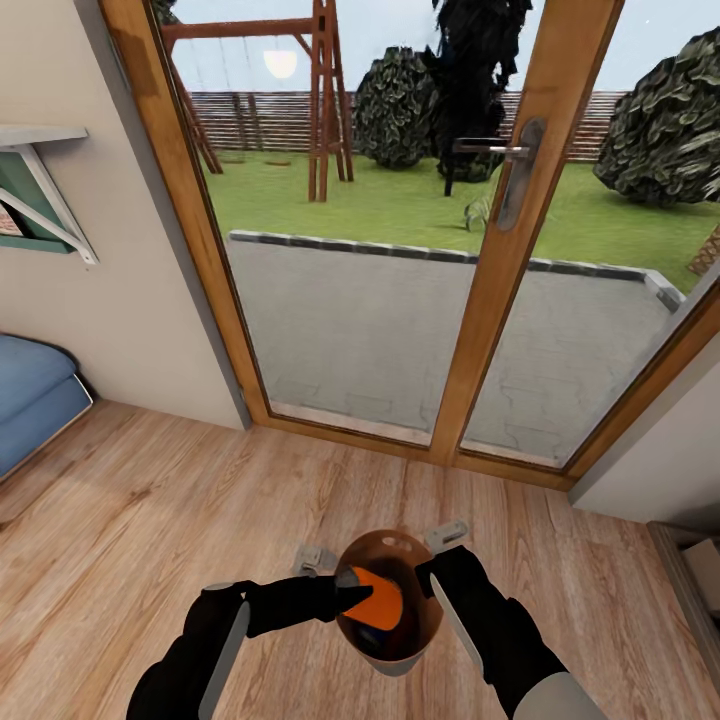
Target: Put the three can of soda from the living room inside the tash can in the kitchen.
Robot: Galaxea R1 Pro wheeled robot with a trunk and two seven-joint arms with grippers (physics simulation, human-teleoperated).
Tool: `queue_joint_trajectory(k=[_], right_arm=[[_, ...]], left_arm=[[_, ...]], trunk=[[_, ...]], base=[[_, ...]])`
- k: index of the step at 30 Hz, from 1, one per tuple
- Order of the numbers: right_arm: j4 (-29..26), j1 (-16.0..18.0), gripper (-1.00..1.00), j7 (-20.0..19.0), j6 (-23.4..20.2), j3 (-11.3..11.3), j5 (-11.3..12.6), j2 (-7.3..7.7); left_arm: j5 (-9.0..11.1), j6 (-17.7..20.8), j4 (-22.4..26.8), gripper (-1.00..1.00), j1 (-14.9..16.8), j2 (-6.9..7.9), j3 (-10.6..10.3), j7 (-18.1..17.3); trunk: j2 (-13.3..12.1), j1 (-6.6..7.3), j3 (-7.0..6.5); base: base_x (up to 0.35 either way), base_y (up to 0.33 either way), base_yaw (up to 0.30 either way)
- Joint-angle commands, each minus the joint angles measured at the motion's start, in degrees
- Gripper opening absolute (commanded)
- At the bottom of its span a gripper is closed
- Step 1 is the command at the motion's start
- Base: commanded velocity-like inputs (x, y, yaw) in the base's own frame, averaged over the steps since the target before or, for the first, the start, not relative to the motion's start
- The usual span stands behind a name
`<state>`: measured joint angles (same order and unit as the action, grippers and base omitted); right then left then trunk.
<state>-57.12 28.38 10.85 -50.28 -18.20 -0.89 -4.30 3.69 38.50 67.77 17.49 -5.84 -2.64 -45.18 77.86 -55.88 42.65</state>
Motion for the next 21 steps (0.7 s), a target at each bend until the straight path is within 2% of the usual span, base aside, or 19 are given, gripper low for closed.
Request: queue_joint_trajectory(k=[1, 15, 17, 18, 20, 21], right_arm=[[0.0, 0.0, -1.0, -0.3, 0.1, 0.0, 0.6, -0.01], [0.0, 0.0, -1.0, -0.3, 0.1, 0.0, 0.6, -0.01], [0.0, 0.0, -1.0, -0.3, 0.1, 0.0, 0.6, -0.01], [0.0, 0.0, -1.0, -0.3, 0.1, 0.0, 0.6, -0.01], [0.0, 0.0, -1.0, -0.3, 0.1, 0.0, 0.6, -0.01], [0.0, 0.0, -1.0, -0.3, 0.1, 0.0, 0.6, -0.01]], left_arm=[[0.0, 0.0, 0.0, 1.0, 0.0, 0.01, 0.0, 0.0], [0.5, 0.1, 0.7, 1.0, 0.0, 0.22, 0.5, -1.0], [0.6, 0.1, 0.7, 1.0, 0.0, 0.41, 1.0, -3.4], [0.5, 0.2, 0.8, 1.0, 0.0, 0.59, 1.7, -6.0], [0.5, 0.2, 0.8, 1.0, 0.0, 0.81, 2.9, -9.1], [0.5, 0.3, 0.8, 1.0, 0.0, 1.29, 6.0, -15.0]], trunk=[[0.0, 0.0, 0.0], [0.0, 0.0, 0.0], [0.0, 0.0, 0.0], [0.0, 0.0, 0.0], [0.0, 0.0, 0.0], [0.0, 0.0, 0.0]], base=[[0.0, 0.0, 0.0], [0.0, 0.0, 0.0], [0.0, 0.0, 0.0], [0.0, 0.0, 0.0], [0.0, 0.0, 0.0], [0.0, 0.0, 0.0]])
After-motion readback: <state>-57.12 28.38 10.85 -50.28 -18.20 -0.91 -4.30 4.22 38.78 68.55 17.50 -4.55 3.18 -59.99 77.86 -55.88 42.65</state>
